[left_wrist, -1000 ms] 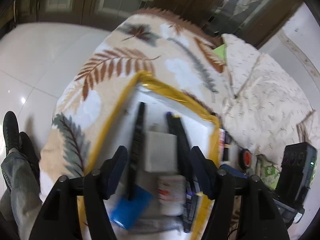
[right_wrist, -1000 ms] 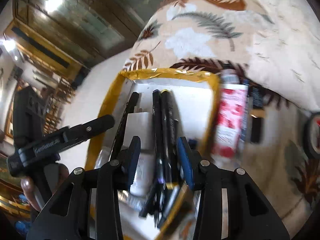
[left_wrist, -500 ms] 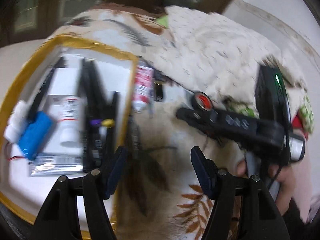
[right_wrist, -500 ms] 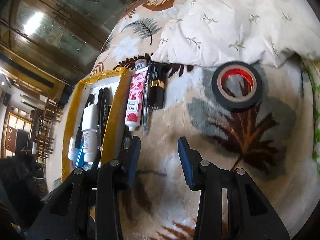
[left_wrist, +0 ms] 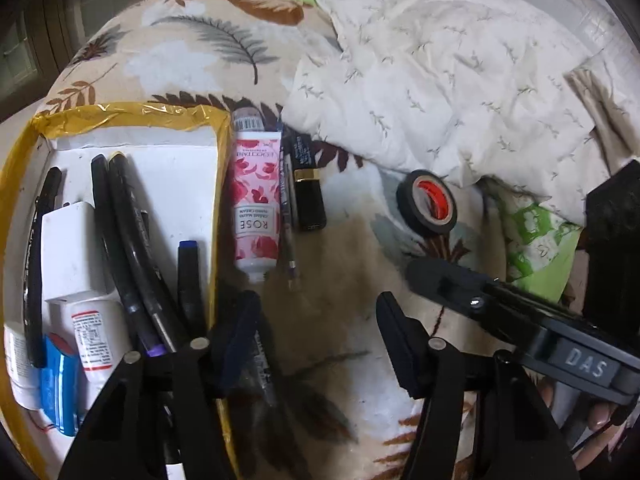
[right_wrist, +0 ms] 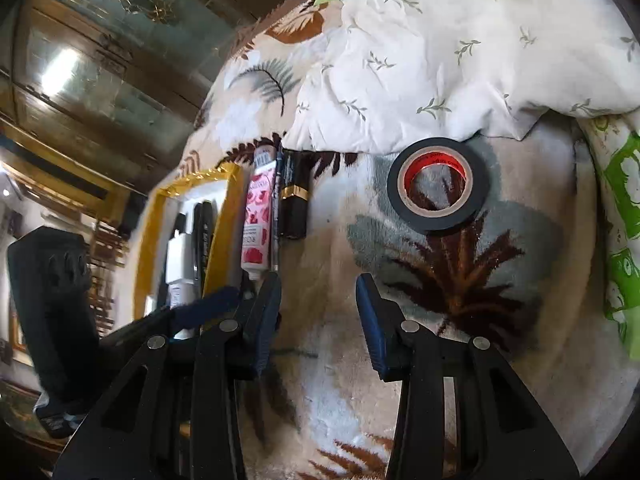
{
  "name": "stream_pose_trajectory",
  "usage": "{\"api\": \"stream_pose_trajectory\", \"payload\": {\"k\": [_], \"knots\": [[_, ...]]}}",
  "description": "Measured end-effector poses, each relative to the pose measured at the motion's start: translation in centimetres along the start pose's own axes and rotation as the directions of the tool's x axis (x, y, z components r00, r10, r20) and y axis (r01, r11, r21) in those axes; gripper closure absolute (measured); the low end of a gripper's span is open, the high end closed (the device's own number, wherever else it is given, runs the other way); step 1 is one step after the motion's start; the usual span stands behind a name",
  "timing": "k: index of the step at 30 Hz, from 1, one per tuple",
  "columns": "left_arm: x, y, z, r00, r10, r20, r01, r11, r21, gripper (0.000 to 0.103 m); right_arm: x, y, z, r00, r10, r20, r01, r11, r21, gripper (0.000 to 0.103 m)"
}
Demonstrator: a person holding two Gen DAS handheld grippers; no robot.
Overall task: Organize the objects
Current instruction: 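Move the right tool to the black-and-gold lipstick while the left tool moves to the clear tube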
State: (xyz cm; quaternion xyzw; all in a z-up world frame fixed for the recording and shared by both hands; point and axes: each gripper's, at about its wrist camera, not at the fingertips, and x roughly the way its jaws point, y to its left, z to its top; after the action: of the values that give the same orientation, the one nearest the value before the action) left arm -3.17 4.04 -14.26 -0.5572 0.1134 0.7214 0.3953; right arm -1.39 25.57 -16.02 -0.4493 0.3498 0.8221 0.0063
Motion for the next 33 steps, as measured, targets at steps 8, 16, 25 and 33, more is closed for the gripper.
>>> {"api": "stream_pose_trajectory", "payload": {"k": [8, 16, 25, 33], "knots": [[-0.3, 2.4, 0.4, 0.999, -0.044, -0.006, 0.043, 0.997, -0.060, 0.073, 0.1, -0.1, 0.0, 1.000, 0.013, 0.008, -0.013, 1.000, -0.011, 0.064], [-1.3, 3.6, 1.1, 0.999, 0.037, 0.018, -0.035, 0.995, -0.097, 0.077, 0.3, -1.0, -0.5, 1.000, 0.026, -0.008, -0.026, 1.000, 0.006, 0.064], [-1.1, 1.1, -2.7, 0.997, 0.071, -0.013, -0.072, 0.995, -0.072, 0.065, 1.0, -0.4, -0.6, 0.999, 0.027, -0.018, -0.028, 0.999, -0.025, 0.064], [1.0, 1.3, -2.3, 0.984, 0.141, -0.111, -0.153, 0.982, -0.109, 0.066, 0.7, -0.5, -0.5, 0.999, 0.044, -0.012, -0.044, 0.999, -0.010, 0.064]]}}
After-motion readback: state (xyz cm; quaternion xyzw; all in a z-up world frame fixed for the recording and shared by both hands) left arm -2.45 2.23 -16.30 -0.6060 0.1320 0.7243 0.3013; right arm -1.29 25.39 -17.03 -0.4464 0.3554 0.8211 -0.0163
